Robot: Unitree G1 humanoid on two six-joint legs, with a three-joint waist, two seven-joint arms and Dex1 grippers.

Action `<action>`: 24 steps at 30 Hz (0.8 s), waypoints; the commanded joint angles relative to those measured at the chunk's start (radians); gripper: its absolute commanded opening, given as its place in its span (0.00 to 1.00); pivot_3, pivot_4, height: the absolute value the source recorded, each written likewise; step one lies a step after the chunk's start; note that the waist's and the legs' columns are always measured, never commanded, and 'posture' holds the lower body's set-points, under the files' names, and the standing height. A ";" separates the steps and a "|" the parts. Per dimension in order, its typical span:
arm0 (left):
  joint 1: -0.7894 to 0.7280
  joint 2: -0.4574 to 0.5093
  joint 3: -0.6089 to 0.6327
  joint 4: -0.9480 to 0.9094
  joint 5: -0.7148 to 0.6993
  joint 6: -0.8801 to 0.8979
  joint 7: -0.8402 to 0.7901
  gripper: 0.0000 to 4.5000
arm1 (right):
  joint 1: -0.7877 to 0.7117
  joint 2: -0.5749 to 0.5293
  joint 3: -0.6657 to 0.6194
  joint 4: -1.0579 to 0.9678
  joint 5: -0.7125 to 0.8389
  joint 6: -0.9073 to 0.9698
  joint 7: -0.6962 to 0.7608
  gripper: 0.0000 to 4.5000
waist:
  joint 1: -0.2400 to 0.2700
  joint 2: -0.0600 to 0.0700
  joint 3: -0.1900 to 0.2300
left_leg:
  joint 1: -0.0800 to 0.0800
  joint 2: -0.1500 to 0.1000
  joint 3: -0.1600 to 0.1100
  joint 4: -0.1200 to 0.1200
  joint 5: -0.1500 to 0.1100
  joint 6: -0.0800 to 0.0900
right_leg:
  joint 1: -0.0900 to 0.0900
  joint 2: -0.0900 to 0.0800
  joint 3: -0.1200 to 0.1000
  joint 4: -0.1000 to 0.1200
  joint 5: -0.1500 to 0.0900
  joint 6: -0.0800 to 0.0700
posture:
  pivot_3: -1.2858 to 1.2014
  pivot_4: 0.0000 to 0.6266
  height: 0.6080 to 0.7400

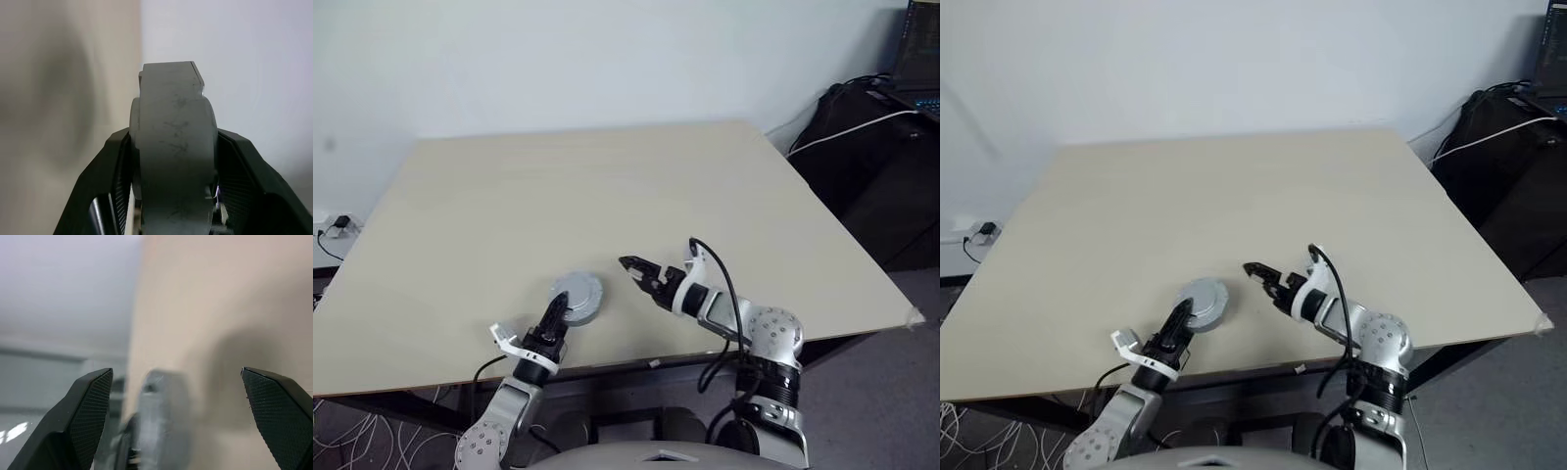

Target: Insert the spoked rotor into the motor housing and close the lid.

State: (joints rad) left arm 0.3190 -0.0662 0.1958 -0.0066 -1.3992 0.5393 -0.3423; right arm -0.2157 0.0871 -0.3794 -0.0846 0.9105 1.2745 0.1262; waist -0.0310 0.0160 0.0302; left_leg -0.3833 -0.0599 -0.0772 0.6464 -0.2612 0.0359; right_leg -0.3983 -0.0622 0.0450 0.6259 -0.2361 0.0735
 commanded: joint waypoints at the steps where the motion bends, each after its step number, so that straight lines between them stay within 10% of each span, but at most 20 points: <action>1: -0.085 -0.111 0.052 -0.021 0.025 -0.119 0.006 0.47 | 0.073 -0.089 0.198 -0.132 -0.103 -0.130 0.119 1.00 | -0.001 0.000 0.001 | 0.000 0.000 0.000 0.000 0.000 0.000 | 0.000 0.000 0.000 0.000 0.000 -0.002 | 0.52 0.00 1.00; 24: -0.444 -0.105 0.250 0.202 0.128 -0.519 0.234 0.47 | 0.214 -0.221 0.435 -0.180 -0.301 -0.461 0.280 1.00 | 0.030 -0.019 0.005 | 0.000 -0.001 0.000 0.004 0.000 0.000 | 0.003 0.001 0.000 0.000 0.004 0.001 | 0.52 0.00 1.00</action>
State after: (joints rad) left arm -0.0676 -0.0830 0.4348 0.2127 -1.2890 0.0447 -0.1084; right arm 0.0035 -0.1324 0.0558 -0.2333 0.6043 0.8367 0.3940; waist -0.0013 -0.0034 0.0348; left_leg -0.3827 -0.0613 -0.0773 0.6508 -0.2614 0.0361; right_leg -0.3950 -0.0612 0.0454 0.6257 -0.2319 0.0752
